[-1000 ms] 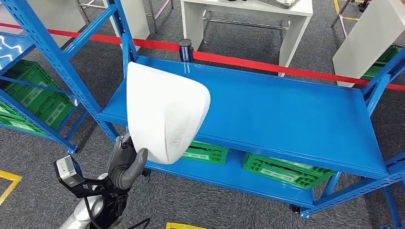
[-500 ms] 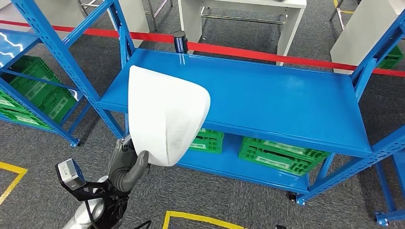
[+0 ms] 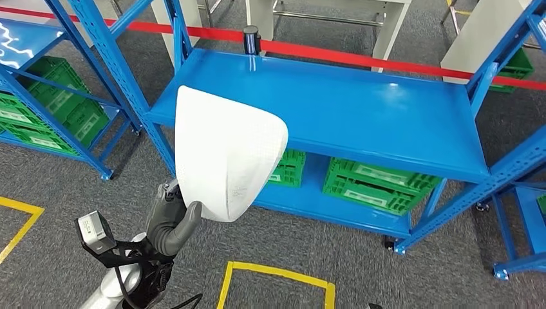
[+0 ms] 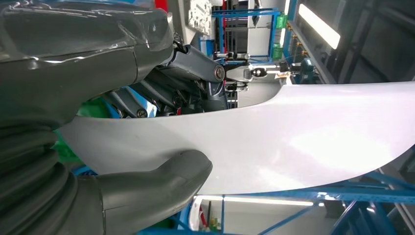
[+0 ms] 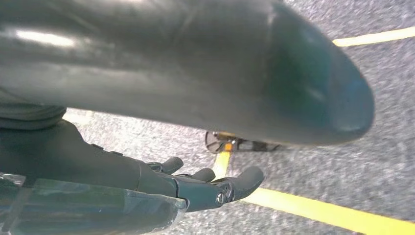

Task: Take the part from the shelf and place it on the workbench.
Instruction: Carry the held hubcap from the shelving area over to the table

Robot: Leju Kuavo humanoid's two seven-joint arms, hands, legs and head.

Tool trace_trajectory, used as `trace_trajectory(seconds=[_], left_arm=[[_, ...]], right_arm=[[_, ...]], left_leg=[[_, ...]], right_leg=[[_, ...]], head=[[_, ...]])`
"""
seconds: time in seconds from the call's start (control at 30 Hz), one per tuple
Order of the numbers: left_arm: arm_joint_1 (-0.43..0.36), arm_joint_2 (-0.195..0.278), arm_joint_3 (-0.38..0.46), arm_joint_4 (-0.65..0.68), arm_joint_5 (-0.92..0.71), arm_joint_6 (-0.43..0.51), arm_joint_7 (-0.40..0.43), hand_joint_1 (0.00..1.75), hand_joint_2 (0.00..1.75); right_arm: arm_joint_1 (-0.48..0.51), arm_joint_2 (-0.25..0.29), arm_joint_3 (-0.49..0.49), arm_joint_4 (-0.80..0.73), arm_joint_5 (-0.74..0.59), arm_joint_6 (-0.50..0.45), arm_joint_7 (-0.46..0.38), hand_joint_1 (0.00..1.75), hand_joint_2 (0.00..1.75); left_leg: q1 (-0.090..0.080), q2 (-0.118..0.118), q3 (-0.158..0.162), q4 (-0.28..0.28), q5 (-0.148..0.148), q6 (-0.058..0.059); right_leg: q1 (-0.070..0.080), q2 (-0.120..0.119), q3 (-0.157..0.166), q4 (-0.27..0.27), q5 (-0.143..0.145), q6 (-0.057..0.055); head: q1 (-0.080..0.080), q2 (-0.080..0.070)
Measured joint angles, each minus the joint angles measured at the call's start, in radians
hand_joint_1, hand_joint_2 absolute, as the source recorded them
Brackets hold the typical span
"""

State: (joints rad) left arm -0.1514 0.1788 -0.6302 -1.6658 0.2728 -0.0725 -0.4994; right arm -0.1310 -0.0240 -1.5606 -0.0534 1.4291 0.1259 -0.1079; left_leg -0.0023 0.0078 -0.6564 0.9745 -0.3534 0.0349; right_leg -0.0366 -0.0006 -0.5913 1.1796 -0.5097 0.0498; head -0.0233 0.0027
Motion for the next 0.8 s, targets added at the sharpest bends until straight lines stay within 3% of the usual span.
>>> trace_trajectory(seconds=[0.07, 0.1, 0.2, 0.27, 0.33, 0.37, 0.4, 0.43, 0.47, 0.53, 0.57, 0.6, 0.7, 0.77, 0.8], left_arm=[[0.000, 0.000, 0.000, -0.001, -0.004, 0.000, 0.001, 1.75, 1.75], [0.000, 0.000, 0.000, -0.001, -0.006, 0.000, 0.001, 1.75, 1.75], [0.003, 0.001, 0.000, -0.002, -0.013, 0.000, 0.002, 1.75, 1.75], [0.004, 0.002, 0.001, -0.002, -0.016, 0.000, 0.002, 1.75, 1.75], [0.005, 0.003, 0.001, -0.002, -0.019, 0.001, 0.002, 1.75, 1.75], [0.005, 0.004, 0.001, -0.002, -0.019, 0.002, 0.002, 1.75, 1.75], [0.006, 0.004, 0.001, -0.002, -0.020, 0.003, 0.002, 1.75, 1.75], [0.007, 0.004, 0.000, -0.002, -0.020, 0.004, 0.002, 1.75, 1.75], [0.007, 0.004, 0.000, -0.003, -0.021, 0.006, 0.002, 1.75, 1.75], [0.006, 0.005, 0.001, -0.005, -0.022, 0.007, 0.003, 1.75, 1.75], [0.006, 0.005, 0.001, -0.008, -0.023, 0.008, 0.004, 1.75, 1.75], [0.006, 0.005, 0.002, -0.010, -0.023, 0.008, 0.004, 1.75, 1.75], [0.005, 0.005, 0.004, -0.015, -0.023, 0.009, 0.005, 1.75, 1.75], [0.003, 0.003, 0.004, -0.018, -0.024, 0.010, 0.006, 1.75, 1.75], [0.003, 0.002, 0.004, -0.019, -0.023, 0.009, 0.006, 1.75, 1.75]], right_arm=[[-0.003, 0.000, 0.000, 0.000, 0.001, 0.000, -0.002, 0.00, 0.00], [-0.003, 0.000, 0.000, 0.000, 0.002, 0.000, -0.004, 0.00, 0.00], [0.001, 0.002, 0.000, 0.000, 0.005, 0.000, -0.010, 0.00, 0.00], [0.002, 0.002, 0.000, 0.000, 0.006, 0.000, -0.013, 0.00, 0.00], [0.003, 0.001, 0.000, 0.000, 0.007, 0.000, -0.015, 0.00, 0.00], [0.005, 0.001, 0.000, 0.000, 0.008, 0.000, -0.016, 0.00, 0.00], [0.007, 0.001, 0.000, 0.000, 0.008, 0.000, -0.016, 0.00, 0.00], [0.009, 0.001, 0.000, 0.000, 0.009, 0.000, -0.016, 0.00, 0.00], [0.010, 0.002, 0.000, 0.000, 0.009, 0.000, -0.016, 0.00, 0.00], [0.011, 0.005, 0.000, 0.000, 0.010, 0.000, -0.016, 0.00, 0.00], [0.010, 0.006, 0.000, 0.000, 0.011, 0.000, -0.017, 0.00, 0.00], [0.010, 0.007, 0.000, 0.000, 0.011, 0.000, -0.017, 0.00, 0.00], [0.009, 0.009, 0.000, 0.001, 0.012, 0.000, -0.017, 0.00, 0.00], [0.009, 0.010, 0.000, 0.001, 0.013, 0.001, -0.017, 0.00, 0.00], [0.009, 0.009, 0.000, 0.001, 0.013, 0.001, -0.017, 0.00, 0.00]], left_leg=[[0.000, 0.002, -0.034, 0.028, 0.011, -0.013], [-0.001, 0.003, -0.043, 0.035, 0.016, -0.019], [0.006, 0.002, -0.048, 0.039, 0.021, -0.033], [0.011, 0.001, -0.065, 0.095, -0.042, -0.045], [0.014, 0.000, -0.101, 0.224, -0.138, -0.056], [0.015, 0.001, -0.114, 0.285, -0.166, -0.059], [0.015, 0.000, -0.114, 0.318, -0.175, -0.058], [0.015, 0.000, -0.092, 0.309, -0.166, -0.056], [0.014, -0.002, -0.051, 0.259, -0.146, -0.050], [0.008, -0.007, 0.050, 0.114, -0.117, -0.029], [0.003, -0.008, 0.081, 0.064, -0.111, -0.019], [-0.002, -0.008, 0.096, 0.038, -0.111, -0.013], [-0.009, -0.006, 0.102, 0.011, -0.094, -0.001], [-0.004, -0.002, 0.110, -0.020, -0.074, 0.011], [-0.002, -0.001, 0.110, -0.027, -0.067, 0.013]], right_leg=[[0.002, 0.002, 0.084, -0.123, -0.028, -0.007], [0.005, 0.003, 0.101, -0.156, -0.048, -0.018], [0.008, 0.002, 0.095, -0.165, -0.041, -0.052], [0.005, 0.000, 0.083, -0.166, -0.023, -0.066], [0.006, 0.000, 0.069, -0.166, -0.006, -0.069], [0.007, 0.000, 0.062, -0.165, 0.001, -0.068], [0.008, 0.000, 0.056, -0.165, 0.007, -0.067], [0.010, 0.000, 0.051, -0.164, 0.012, -0.066], [0.012, 0.000, 0.047, -0.164, 0.015, -0.064], [0.013, 0.001, 0.045, -0.166, 0.020, -0.060], [0.012, 0.001, 0.044, -0.167, 0.024, -0.055], [0.009, 0.001, 0.043, -0.169, 0.027, -0.049], [0.008, 0.000, 0.040, -0.177, 0.033, -0.034], [0.012, 0.000, 0.015, -0.129, 0.004, -0.037], [0.012, 0.000, -0.013, -0.071, -0.025, -0.042]], head=[[0.000, 0.000], [-0.001, 0.000], [-0.003, 0.000], [-0.004, 0.000], [-0.005, 0.000], [-0.005, 0.000], [-0.005, 0.000], [-0.005, 0.000], [-0.005, 0.000], [-0.004, 0.000], [-0.004, 0.000], [-0.004, 0.000], [-0.005, 0.000], [-0.003, 0.000], [-0.002, 0.000]])
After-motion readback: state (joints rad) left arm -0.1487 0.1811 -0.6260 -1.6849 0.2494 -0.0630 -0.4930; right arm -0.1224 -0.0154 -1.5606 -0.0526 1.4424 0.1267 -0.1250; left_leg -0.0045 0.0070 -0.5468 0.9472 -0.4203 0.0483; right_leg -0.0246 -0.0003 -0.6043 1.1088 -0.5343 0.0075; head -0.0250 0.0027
